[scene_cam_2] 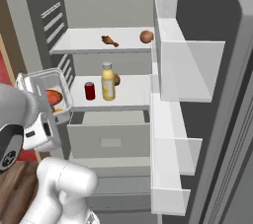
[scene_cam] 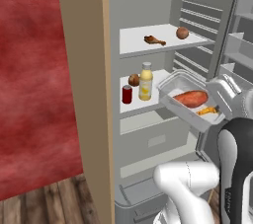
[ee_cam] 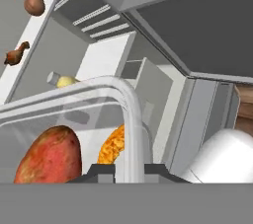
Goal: Place the tupperware on the top shelf of the fridge. Make space for the tupperware among the existing items by rearranging them on the shelves if needed. Close the fridge door when finished.
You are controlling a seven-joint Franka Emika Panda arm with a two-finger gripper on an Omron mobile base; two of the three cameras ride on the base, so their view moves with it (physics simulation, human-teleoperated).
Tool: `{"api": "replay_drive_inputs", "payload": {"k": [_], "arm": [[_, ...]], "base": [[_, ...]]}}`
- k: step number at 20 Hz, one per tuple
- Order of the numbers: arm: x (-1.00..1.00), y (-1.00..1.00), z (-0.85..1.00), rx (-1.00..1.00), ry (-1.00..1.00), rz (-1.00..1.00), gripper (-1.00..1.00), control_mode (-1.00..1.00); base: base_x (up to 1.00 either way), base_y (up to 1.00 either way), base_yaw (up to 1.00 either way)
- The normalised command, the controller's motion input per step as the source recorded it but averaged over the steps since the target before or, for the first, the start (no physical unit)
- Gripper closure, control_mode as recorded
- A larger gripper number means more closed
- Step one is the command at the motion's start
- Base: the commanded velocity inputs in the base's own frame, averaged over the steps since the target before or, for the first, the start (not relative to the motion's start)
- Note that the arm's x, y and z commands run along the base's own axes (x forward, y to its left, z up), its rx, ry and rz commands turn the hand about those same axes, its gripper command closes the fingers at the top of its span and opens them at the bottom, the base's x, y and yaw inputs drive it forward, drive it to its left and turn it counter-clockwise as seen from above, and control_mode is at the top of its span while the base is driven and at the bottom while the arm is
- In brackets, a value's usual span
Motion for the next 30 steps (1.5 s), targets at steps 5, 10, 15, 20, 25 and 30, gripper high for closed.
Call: {"api": "replay_drive_inputs", "payload": {"k": [5, 10, 15, 20, 25, 30], "arm": [[0.28, -0.02, 0.74, 0.09, -0.07, -0.19, 1.00, -1.00], [0.34, -0.15, 0.73, 0.16, -0.01, -0.02, 1.00, -1.00], [0.50, -0.10, 0.53, 0.15, 0.00, 0.00, 1.00, -1.00], [0.72, 0.00, 0.00, 0.00, 0.00, 0.00, 1.00, -1.00], [0.72, 0.02, -0.13, -0.01, 0.00, 0.00, 1.00, -1.00], [0.85, 0.16, -0.25, -0.04, 0.00, 0.00, 1.00, -1.00]], "base": [[0.00, 0.00, 0.00], [0.00, 0.00, 0.00], [0.00, 0.00, 0.00], [0.00, 0.00, 0.00], [0.00, 0.00, 0.00], [0.00, 0.00, 0.00]]}}
